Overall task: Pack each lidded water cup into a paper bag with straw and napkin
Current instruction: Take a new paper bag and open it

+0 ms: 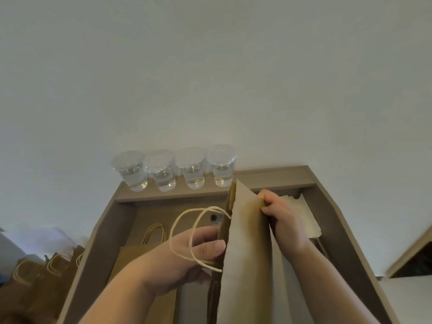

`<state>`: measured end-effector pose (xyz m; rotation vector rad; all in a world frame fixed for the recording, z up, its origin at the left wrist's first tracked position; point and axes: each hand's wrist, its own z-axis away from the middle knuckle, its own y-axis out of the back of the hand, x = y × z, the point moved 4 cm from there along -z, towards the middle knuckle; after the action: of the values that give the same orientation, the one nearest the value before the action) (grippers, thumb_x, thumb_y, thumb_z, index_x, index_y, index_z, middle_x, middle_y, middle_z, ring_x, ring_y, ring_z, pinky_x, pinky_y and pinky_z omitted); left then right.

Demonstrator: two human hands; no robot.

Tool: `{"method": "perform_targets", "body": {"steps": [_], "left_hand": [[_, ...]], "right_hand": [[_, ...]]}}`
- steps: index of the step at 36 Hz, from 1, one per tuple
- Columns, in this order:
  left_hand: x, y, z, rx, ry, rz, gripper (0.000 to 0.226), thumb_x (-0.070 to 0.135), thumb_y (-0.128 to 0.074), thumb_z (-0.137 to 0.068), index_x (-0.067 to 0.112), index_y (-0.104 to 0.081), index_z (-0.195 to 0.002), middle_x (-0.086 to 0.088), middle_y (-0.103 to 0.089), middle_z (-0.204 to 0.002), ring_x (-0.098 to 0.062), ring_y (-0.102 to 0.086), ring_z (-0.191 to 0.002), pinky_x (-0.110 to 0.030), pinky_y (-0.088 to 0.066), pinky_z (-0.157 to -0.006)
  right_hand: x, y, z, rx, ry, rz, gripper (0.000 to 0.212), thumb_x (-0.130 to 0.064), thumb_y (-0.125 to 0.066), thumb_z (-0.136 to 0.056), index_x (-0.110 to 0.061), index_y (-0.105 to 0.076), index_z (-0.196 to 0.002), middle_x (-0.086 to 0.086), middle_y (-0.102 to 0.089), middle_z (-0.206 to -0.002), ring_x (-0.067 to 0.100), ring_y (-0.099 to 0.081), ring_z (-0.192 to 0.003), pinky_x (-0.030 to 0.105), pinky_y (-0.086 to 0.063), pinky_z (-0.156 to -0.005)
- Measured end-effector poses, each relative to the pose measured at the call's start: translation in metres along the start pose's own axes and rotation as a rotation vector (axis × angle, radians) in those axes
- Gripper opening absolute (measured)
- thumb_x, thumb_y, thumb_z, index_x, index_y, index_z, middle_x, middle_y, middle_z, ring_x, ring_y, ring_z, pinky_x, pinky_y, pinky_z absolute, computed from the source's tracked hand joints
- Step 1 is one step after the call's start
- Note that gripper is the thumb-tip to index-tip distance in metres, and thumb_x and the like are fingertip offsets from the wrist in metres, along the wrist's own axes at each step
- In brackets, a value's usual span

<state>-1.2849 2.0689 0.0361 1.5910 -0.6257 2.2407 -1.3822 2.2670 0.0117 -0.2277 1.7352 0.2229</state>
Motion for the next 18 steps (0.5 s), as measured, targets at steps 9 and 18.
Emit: {"method": "perform_targets", "body": {"steps": [9,18], "left_hand": [[-0.012,0.013,-0.003,0.244,-0.078,-0.32,0.019,0.017,-0.06,-0.094,0.019,-0.075,-0.105,-0.022,-0.076,-0.103,-0.033,-0.072,-0.089,-0.051,-0.056,-0.083],[-0.012,0.047,0.004,0.524,-0.31,-0.505,0.04,0.046,-0.063,-0.079,0.038,-0.06,-0.118,0.011,-0.077,-0.084,-0.007,-0.074,-0.064,-0.025,-0.055,-0.052]], "right_hand": [[0.023,-0.03,0.005,0.041,-0.05,0.344,0.021,-0.029,-0.051,-0.097,-0.035,-0.066,-0.111,-0.016,-0.063,-0.113,0.005,-0.059,-0.109,0.035,-0.05,-0.096],[0.001,-0.09,0.03,-0.025,-0.086,0.454,0.084,-0.092,-0.064,-0.07,-0.049,-0.042,-0.14,-0.025,-0.067,-0.08,-0.009,-0.065,-0.078,0.012,-0.05,-0.064]]}}
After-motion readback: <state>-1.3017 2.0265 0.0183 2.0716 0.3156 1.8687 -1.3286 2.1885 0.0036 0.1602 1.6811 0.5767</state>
